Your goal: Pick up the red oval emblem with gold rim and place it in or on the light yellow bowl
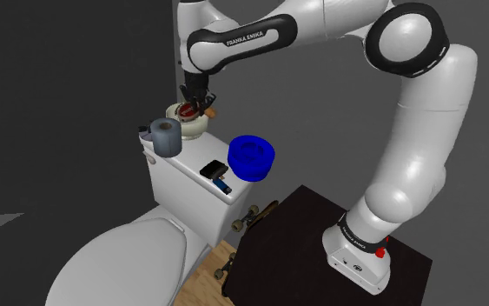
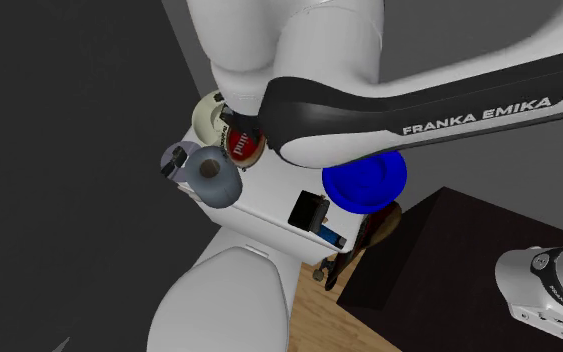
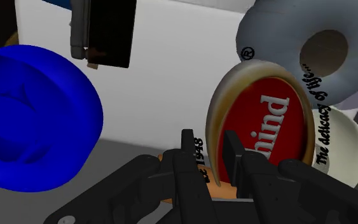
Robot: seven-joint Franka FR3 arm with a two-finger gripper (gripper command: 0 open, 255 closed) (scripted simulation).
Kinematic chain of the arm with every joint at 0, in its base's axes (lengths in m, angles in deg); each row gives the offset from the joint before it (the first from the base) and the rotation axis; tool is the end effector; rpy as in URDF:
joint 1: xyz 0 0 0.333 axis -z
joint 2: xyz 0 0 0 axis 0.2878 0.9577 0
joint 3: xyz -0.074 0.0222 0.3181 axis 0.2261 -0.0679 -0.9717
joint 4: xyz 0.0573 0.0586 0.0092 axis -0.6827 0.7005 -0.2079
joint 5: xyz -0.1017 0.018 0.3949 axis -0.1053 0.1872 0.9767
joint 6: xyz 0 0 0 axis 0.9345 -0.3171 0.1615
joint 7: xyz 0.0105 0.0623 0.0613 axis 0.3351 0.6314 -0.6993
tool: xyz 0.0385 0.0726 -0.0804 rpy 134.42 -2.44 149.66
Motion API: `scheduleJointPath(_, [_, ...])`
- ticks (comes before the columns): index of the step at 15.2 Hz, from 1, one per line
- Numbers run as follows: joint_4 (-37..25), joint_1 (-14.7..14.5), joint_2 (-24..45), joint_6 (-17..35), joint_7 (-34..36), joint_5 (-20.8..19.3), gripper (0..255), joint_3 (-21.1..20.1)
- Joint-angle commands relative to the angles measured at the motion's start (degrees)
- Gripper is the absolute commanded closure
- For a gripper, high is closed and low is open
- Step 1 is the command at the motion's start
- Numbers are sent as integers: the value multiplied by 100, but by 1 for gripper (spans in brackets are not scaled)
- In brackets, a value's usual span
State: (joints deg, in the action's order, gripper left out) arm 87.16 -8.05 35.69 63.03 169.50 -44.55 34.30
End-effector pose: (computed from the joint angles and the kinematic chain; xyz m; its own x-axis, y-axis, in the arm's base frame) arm 0.6506 0.1670 0.3901 0.3227 -0.9405 0.1063 -0.9456 -0.3252 -0.0068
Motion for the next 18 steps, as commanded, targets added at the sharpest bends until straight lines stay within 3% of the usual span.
scheduleJointPath(1, [-546, 1, 325, -221, -166, -84, 255, 84])
scheduleJointPath(6, [-2245, -138, 1329, -892, -580, -293, 255, 298])
scheduleJointPath(9, [-3669, -331, 2125, -1466, -896, -408, 255, 443])
scheduleJointPath(18, [-3211, -266, 2222, -932, -794, -465, 255, 479])
